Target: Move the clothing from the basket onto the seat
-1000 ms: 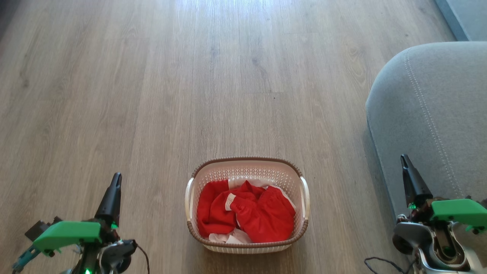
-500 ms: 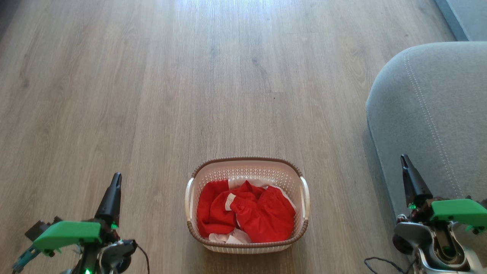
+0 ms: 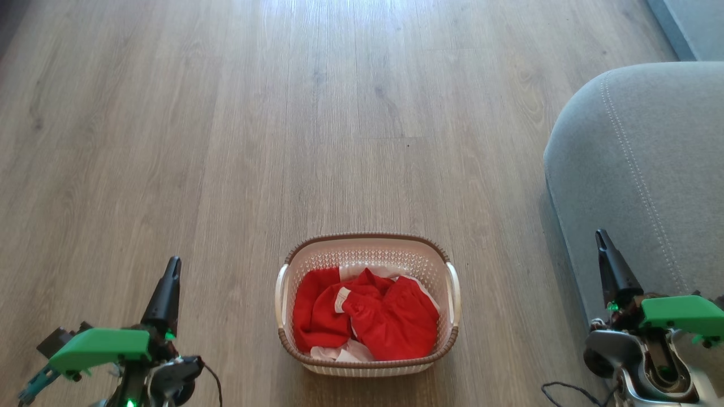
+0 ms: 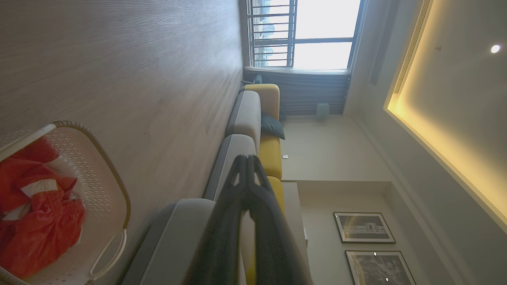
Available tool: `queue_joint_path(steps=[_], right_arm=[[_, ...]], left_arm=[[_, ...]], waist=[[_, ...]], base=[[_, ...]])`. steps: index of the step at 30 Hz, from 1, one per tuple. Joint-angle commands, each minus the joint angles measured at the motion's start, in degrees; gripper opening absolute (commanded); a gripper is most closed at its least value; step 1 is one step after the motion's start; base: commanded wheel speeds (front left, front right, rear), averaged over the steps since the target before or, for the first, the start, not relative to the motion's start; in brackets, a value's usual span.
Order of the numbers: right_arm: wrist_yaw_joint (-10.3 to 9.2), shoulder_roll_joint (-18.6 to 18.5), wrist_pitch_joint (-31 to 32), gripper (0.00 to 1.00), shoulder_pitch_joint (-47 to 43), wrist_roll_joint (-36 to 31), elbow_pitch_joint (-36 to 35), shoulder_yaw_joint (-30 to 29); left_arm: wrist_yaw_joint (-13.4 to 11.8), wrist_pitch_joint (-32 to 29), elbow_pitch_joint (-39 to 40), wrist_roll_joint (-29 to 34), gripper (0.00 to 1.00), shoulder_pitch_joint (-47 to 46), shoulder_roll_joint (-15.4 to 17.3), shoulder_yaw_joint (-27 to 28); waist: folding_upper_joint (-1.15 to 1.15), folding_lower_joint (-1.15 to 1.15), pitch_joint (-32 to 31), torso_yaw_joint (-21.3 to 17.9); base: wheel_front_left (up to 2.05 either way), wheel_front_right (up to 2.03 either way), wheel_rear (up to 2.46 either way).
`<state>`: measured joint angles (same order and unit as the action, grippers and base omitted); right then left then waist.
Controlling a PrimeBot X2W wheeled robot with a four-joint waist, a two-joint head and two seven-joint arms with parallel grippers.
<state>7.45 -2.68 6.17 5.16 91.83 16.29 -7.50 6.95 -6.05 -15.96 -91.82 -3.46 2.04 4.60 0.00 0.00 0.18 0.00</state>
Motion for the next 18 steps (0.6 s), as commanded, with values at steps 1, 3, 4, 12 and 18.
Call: queue_joint_path(steps=[1, 3, 4, 12, 18], right_arm=[[0.03, -0.2, 0.3, 0.0, 1.02, 0.36, -2.26, 1.0], [0.03, -0.2, 0.3, 0.0, 1.02, 0.36, -2.26, 1.0], [0.03, -0.2, 0.3, 0.0, 1.02, 0.36, -2.26, 1.0], [0.03, -0.2, 0.3, 0.0, 1.02, 0.36, -2.26, 1.0], [0.03, -0.2, 0.3, 0.0, 1.02, 0.36, -2.26, 1.0]], left_arm=[[0.54, -0.42, 1.93, -0.37, 0.0, -2.72, 0.84, 1.9], [0.54, -0.42, 1.93, -0.37, 0.0, -2.72, 0.84, 1.9], [0.54, -0.42, 1.93, -0.37, 0.0, -2.72, 0.84, 1.9], [0.54, -0.42, 1.93, -0.37, 0.0, -2.72, 0.84, 1.9], [0.54, -0.42, 1.93, -0.37, 0.0, -2.72, 0.84, 1.9]], waist=[[0.0, 0.0, 0.0, 0.0], [0.0, 0.0, 0.0, 0.0], [0.0, 0.0, 0.0, 0.0], [0.0, 0.0, 0.0, 0.0], [0.0, 0.0, 0.0, 0.0]], base=[[0.0, 0.0, 0.0], [0.0, 0.0, 0.0], [0.0, 0.0, 0.0], [0.0, 0.0, 0.0], [0.0, 0.0, 0.0]])
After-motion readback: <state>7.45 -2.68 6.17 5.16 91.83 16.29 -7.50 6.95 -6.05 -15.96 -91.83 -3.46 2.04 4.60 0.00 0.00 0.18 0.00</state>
